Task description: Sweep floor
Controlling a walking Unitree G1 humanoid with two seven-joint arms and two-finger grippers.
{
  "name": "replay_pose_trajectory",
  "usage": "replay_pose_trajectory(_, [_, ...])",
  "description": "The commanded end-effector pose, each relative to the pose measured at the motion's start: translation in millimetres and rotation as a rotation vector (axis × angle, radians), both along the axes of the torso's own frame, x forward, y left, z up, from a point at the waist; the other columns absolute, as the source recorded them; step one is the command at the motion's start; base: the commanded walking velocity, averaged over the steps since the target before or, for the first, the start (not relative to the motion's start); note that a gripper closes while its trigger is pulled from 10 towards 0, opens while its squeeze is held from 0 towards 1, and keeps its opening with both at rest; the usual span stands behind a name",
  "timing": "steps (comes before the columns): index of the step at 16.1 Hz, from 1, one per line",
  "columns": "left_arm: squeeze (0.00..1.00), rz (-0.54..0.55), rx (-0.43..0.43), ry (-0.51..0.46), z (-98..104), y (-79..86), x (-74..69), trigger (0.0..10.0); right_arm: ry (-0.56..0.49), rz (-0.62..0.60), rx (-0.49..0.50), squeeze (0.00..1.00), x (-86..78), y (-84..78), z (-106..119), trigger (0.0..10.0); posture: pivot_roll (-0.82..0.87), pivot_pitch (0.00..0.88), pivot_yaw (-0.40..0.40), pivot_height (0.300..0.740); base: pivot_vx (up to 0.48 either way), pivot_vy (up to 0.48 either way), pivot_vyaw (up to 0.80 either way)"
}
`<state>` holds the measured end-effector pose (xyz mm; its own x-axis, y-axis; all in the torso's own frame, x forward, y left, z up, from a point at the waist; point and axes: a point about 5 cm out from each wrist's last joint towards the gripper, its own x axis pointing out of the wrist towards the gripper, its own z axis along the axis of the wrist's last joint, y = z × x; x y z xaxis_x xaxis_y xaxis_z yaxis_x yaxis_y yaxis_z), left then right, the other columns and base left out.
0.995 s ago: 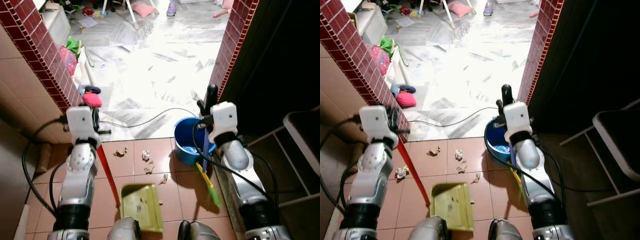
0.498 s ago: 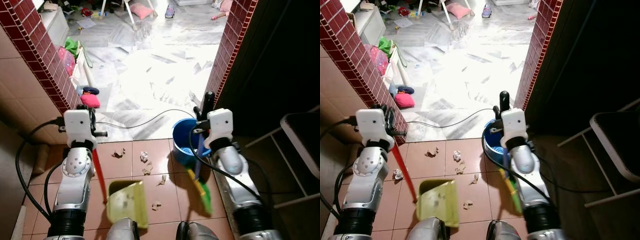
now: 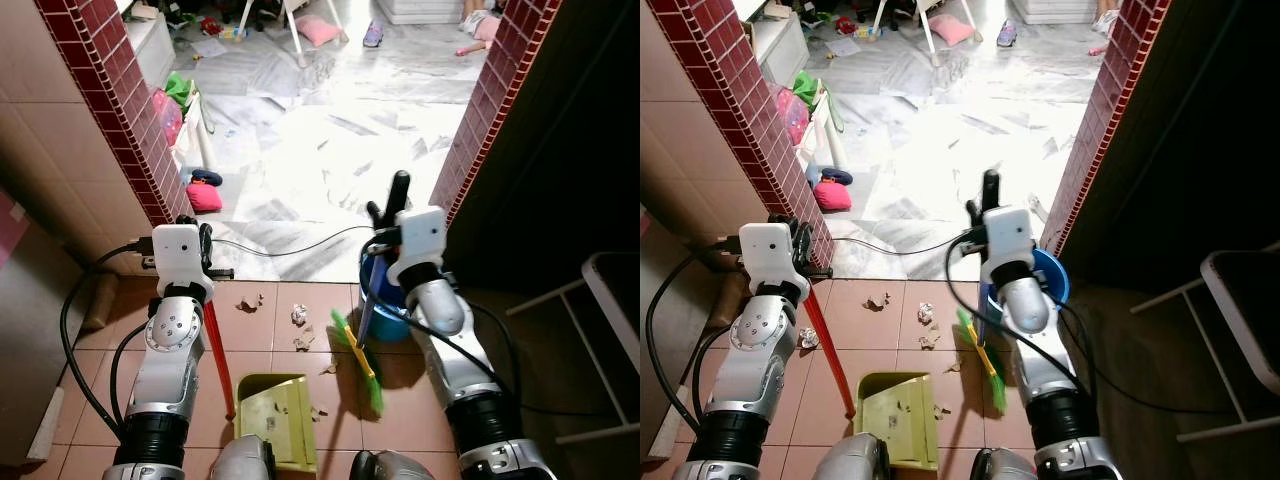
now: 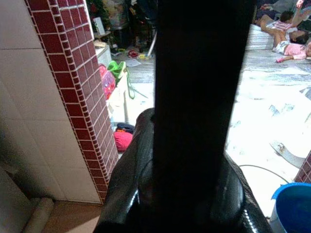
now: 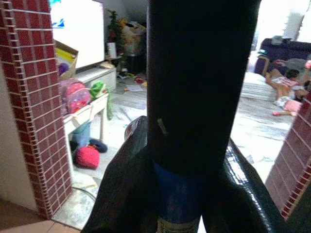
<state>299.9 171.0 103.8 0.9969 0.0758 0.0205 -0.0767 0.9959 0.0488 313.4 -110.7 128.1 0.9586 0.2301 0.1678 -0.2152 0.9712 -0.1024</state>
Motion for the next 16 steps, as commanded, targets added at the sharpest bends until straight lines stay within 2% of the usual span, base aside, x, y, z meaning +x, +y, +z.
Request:
replay_pose_trajectory(1, [0.0, -0.014, 0.021, -0.026, 8, 0.2, 4.3, 10.0, -0.033, -0.011, 0.006, 0.0, 3.9, -1.7, 8, 10.0, 0.03, 0.046, 0.001, 0.74, 0.0, 0.0, 0.0])
replay_pose_trajectory(7, [0.0, 0.002, 0.004, -0.026, 6, -8.2, 2.0, 10.0, -0.02, 0.008, 0.01, 0.0, 4.5, 1.5, 8, 10.0, 0.04, 0.056, -0.031, 0.74, 0.0, 0.0, 0.0])
replay_pose_trajectory(11, [0.0, 0.003, 0.012, -0.042, 10, -11.7, 6.0, 10.0, -0.02, 0.016, 0.003, 0.0, 4.4, 2.5, 8, 10.0, 0.03, 0.07, -0.041, 0.74, 0.0, 0.0, 0.0])
replay_pose_trajectory(16, [0.0, 0.041, 0.032, -0.058, 18, -3.1, 13.1, 10.0, -0.02, 0.006, -0.002, 0.0, 2.4, -0.9, 8, 10.0, 0.02, 0.087, -0.039, 0.74, 0.0, 0.0, 0.0])
